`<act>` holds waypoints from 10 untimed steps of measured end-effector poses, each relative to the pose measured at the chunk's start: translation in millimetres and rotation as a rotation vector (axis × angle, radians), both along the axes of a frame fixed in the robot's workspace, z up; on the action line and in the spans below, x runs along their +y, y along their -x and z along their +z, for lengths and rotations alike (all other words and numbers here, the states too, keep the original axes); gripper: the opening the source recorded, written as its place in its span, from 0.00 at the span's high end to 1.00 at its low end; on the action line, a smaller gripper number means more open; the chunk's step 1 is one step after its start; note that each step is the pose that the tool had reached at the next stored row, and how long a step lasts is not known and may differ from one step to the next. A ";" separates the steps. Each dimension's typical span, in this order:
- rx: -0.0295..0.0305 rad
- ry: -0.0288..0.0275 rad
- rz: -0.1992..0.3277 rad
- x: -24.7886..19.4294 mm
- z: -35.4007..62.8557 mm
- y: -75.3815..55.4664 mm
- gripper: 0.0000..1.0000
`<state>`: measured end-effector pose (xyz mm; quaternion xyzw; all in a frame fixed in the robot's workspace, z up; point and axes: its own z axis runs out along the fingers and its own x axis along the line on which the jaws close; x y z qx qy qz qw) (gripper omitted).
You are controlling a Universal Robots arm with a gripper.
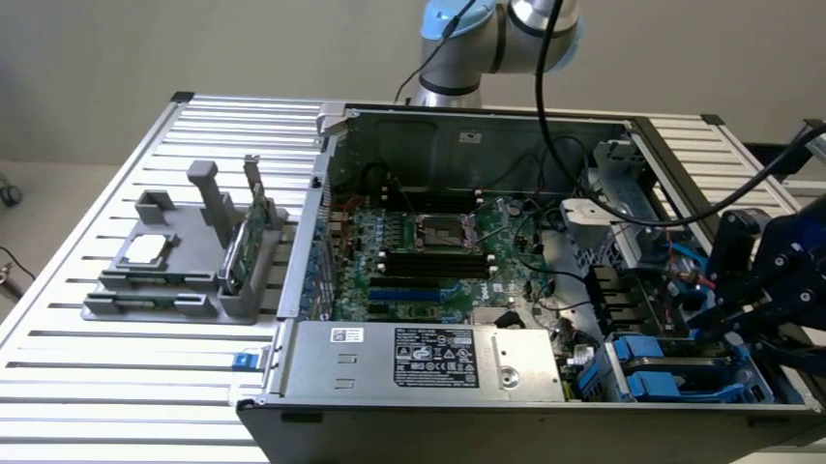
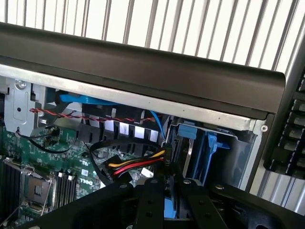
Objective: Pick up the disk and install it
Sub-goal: 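Insert the first disk wire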
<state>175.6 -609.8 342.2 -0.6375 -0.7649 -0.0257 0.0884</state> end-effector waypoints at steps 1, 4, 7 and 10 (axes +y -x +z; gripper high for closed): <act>0.0026 0.0035 -0.006 0.0 0.0 0.0 0.82; 0.0088 0.0142 -0.025 -0.1 0.1 0.0 0.82; 0.0117 0.0295 -0.043 -0.1 0.0 0.0 0.82; 0.0128 0.0465 -0.063 -0.1 0.0 0.0 0.82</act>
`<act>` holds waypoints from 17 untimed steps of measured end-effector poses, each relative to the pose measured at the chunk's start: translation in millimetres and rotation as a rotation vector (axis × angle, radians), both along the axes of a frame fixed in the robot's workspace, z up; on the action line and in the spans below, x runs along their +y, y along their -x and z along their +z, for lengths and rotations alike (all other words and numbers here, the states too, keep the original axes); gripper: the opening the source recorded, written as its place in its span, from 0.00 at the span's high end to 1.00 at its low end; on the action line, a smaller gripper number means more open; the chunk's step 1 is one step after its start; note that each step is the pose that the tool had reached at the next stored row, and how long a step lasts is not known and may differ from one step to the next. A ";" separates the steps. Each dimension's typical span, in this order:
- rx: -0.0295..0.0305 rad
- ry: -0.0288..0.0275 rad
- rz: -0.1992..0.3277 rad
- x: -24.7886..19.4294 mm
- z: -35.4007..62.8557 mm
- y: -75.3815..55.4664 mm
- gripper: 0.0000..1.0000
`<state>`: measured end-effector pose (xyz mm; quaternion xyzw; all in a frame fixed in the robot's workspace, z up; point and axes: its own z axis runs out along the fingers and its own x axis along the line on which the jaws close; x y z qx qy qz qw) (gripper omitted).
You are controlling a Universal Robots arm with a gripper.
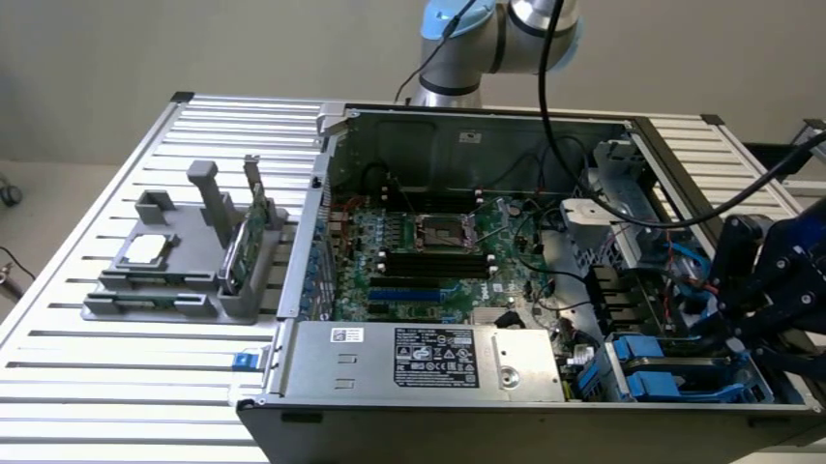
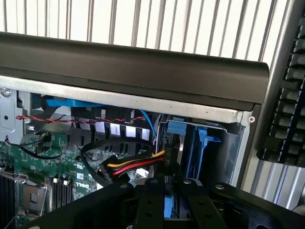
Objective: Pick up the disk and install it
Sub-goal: 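Insert the first disk wire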
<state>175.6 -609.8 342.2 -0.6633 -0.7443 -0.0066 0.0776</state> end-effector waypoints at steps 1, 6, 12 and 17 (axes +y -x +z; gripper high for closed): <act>0.0000 0.0041 -0.005 0.0 -0.1 0.0 0.82; -0.0002 0.0120 -0.012 3.9 -0.8 0.1 0.82; -0.0001 0.0270 -0.022 7.0 -2.0 0.2 0.82; -0.0005 0.0330 -0.024 7.0 -2.4 0.5 0.82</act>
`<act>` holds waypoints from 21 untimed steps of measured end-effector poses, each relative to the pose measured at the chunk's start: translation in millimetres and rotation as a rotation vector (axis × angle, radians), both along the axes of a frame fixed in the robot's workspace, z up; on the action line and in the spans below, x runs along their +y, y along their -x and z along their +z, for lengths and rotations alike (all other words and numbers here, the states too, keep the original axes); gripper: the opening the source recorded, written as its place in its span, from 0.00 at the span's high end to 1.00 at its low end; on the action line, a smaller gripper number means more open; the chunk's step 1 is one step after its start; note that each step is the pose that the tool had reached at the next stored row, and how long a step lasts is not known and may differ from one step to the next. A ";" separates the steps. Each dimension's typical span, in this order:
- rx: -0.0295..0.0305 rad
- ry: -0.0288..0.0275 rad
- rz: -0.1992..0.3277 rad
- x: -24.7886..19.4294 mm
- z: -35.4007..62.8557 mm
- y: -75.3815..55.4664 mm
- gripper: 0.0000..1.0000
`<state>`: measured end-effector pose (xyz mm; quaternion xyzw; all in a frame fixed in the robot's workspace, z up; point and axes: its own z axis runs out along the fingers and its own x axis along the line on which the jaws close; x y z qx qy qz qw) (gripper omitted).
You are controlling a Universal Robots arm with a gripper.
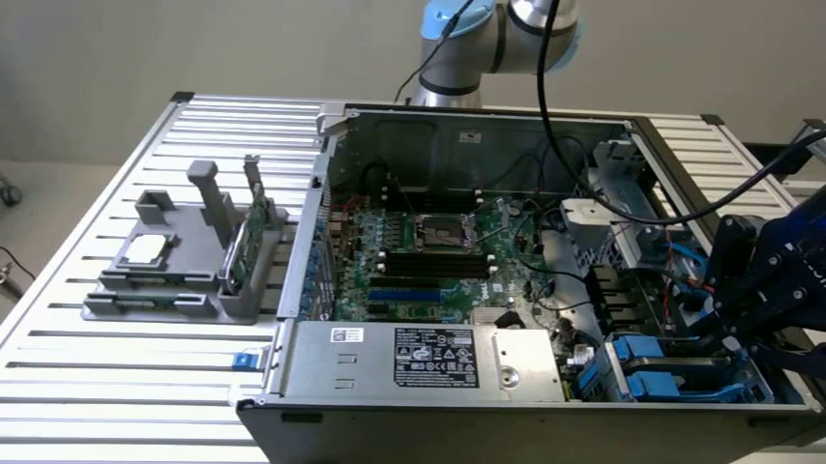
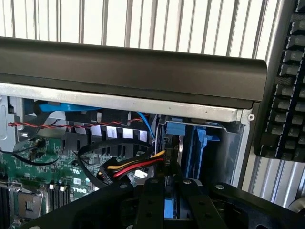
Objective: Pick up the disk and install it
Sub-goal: 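Insert the first disk wire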
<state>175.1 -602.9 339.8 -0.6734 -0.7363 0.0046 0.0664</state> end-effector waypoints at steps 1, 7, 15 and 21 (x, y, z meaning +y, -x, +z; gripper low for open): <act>0.0000 0.0007 -0.001 0.0 -0.1 0.1 0.82; 0.0000 0.0114 -0.003 1.4 -0.6 0.7 0.82; 0.0001 0.0249 -0.008 8.0 -1.3 1.0 0.82; 0.0001 0.0342 -0.020 8.6 -1.5 0.9 0.82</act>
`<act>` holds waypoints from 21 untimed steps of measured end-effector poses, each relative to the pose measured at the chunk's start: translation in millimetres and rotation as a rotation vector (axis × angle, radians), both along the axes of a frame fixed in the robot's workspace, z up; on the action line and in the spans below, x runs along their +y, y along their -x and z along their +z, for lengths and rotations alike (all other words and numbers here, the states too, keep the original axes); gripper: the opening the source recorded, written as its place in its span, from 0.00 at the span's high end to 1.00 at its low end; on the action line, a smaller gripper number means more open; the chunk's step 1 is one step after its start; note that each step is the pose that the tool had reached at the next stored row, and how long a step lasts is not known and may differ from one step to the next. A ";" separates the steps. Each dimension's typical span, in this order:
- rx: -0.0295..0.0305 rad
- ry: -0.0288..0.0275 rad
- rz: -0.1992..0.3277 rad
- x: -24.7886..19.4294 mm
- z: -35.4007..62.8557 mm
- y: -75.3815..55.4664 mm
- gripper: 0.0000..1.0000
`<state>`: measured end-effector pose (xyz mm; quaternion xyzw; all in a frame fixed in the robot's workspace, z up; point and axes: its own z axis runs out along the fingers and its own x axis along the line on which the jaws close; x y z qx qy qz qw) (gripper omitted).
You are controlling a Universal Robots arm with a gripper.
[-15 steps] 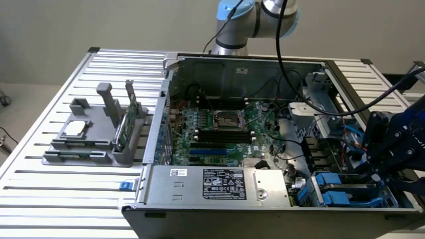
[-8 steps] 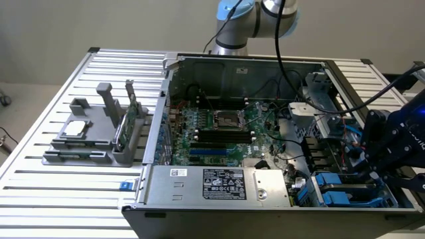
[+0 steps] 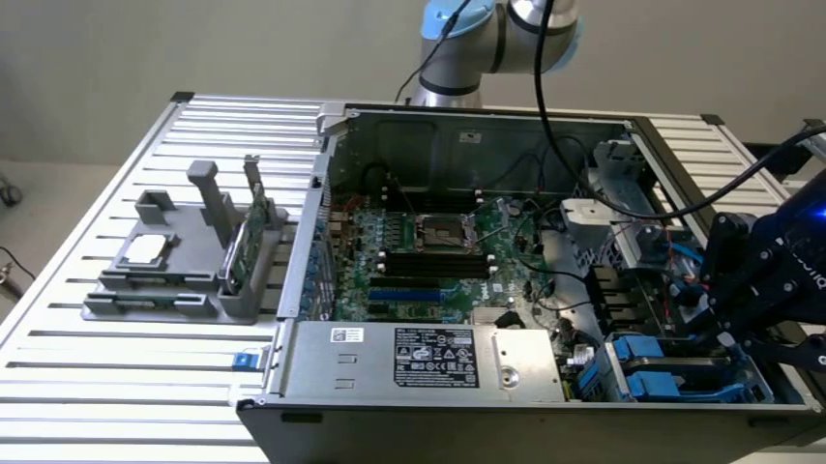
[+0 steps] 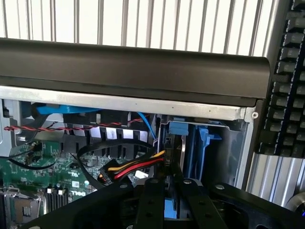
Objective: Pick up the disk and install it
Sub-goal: 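Insert the first disk wire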
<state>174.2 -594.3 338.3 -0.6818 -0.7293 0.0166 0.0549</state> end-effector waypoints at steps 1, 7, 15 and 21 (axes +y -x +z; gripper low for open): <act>-0.0001 0.0020 -0.002 0.2 -0.1 0.0 0.82; -0.0025 0.0064 -0.009 0.8 -0.1 0.1 0.82; -0.0135 0.0063 -0.012 0.9 -0.9 1.6 0.82; -0.0199 0.0064 -0.015 1.0 -1.4 3.6 0.82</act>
